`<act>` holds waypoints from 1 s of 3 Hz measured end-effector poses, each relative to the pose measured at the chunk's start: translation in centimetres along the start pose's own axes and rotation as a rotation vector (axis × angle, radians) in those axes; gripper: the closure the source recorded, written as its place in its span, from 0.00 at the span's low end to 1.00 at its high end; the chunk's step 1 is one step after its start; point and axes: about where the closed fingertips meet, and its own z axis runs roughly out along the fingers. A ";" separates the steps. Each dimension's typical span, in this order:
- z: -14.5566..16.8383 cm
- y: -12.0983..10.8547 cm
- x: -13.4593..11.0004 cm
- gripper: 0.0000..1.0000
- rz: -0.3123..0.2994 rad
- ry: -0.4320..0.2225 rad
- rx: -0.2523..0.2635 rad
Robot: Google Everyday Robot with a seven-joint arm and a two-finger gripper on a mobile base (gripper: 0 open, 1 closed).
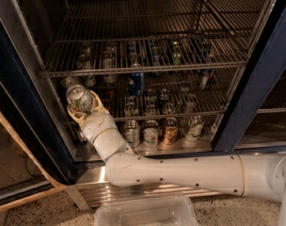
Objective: Pick 7up can from middle shelf of fridge
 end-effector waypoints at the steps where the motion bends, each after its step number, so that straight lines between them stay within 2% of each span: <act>1: -0.4 0.2 -0.1 1.00 0.004 0.012 0.004; 2: -2.9 1.6 -1.6 1.00 0.002 0.034 0.030; 3: -7.4 3.9 -3.5 1.00 0.016 0.069 0.067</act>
Offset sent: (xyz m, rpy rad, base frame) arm -0.0938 -0.0173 -0.0024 0.0176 0.0661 -0.1527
